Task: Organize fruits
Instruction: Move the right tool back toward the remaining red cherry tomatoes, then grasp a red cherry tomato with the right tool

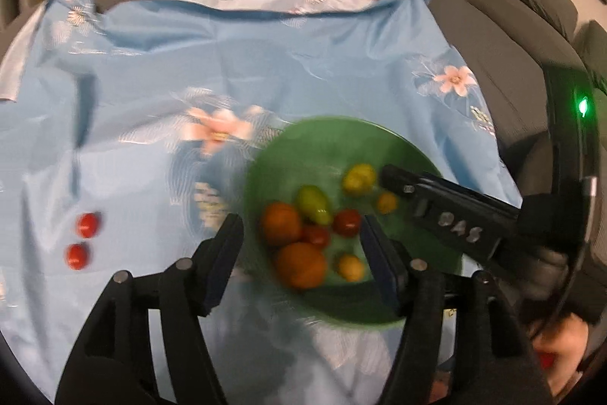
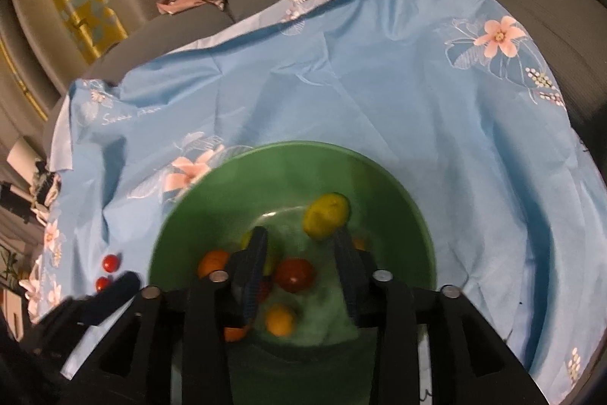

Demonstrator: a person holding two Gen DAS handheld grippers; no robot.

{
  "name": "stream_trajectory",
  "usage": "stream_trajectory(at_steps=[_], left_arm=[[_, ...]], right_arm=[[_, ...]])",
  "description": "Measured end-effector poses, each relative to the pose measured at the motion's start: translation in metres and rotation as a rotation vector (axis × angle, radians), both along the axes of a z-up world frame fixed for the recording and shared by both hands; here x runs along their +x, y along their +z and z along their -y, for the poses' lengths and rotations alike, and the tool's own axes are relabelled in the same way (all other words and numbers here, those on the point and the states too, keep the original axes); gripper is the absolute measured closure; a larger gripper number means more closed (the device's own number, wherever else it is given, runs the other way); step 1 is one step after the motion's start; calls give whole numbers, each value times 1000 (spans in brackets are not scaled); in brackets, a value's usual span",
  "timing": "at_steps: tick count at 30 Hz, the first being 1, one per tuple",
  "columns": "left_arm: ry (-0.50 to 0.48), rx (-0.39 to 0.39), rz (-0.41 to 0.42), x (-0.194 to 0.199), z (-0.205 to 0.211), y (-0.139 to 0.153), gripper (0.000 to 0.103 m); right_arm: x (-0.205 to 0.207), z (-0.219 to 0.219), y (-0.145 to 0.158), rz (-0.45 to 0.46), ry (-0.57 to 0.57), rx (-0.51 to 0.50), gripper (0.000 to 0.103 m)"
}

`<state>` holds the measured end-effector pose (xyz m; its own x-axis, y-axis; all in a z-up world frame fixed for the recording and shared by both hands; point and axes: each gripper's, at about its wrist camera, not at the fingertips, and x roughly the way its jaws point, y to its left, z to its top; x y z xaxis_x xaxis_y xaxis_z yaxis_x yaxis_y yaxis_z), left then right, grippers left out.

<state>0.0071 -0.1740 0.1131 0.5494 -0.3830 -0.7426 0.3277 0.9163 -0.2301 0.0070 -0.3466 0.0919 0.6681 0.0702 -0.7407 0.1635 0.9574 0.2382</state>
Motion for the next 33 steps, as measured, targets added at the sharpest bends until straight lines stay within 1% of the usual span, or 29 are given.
stream_trajectory(at_steps=[2, 3, 4, 7, 9, 11, 12, 13, 15, 17, 19, 20, 22, 23, 26, 28, 32, 33], left_arm=[[23, 14, 6, -1, -22, 7, 36], [48, 27, 8, -1, -39, 11, 36], [78, 42, 10, -2, -55, 12, 35], [201, 119, 22, -2, -110, 12, 35], [268, 137, 23, -4, -137, 8, 35], [319, 90, 0, -3, -166, -5, 35], [339, 52, -22, 1, -178, -14, 36], [352, 33, -46, 6, -186, -23, 37], [361, 21, -90, 17, -193, -39, 37], [370, -42, -144, 25, -200, -59, 40], [355, -79, -182, 33, -200, -72, 47], [355, -81, -192, 34, -198, -77, 48], [362, -49, -222, 39, -196, -89, 57], [358, -43, -230, 42, -195, -93, 58], [345, -19, -222, 45, -190, -99, 61], [338, 15, -194, 45, -184, -97, 67], [345, 12, -184, 48, -189, -100, 73], [349, 13, -182, 48, -190, -100, 77]], right_arm=[[-2, -5, 5, 16, 7, -1, 59], [-3, -8, 8, 28, 11, -1, 59], [-3, -11, 11, 39, 17, 1, 59], [-3, -25, 20, 67, 43, 8, 59], [1, -42, 26, 83, 88, 22, 59], [8, -67, 31, 78, 152, 42, 59], [12, -76, 32, 71, 180, 55, 59], [18, -92, 32, 61, 223, 76, 59], [30, -121, 29, 28, 304, 126, 59], [48, -152, 18, -47, 375, 180, 59], [64, -178, 5, -90, 435, 198, 59], [70, -188, -1, -105, 449, 192, 59], [87, -215, -20, -157, 473, 140, 59], [92, -222, -26, -168, 480, 123, 59], [104, -246, -50, -201, 513, 84, 59], [108, -256, -63, -228, 530, 63, 59], [112, -262, -74, -243, 540, 45, 60], [112, -262, -76, -244, 541, 38, 60]])
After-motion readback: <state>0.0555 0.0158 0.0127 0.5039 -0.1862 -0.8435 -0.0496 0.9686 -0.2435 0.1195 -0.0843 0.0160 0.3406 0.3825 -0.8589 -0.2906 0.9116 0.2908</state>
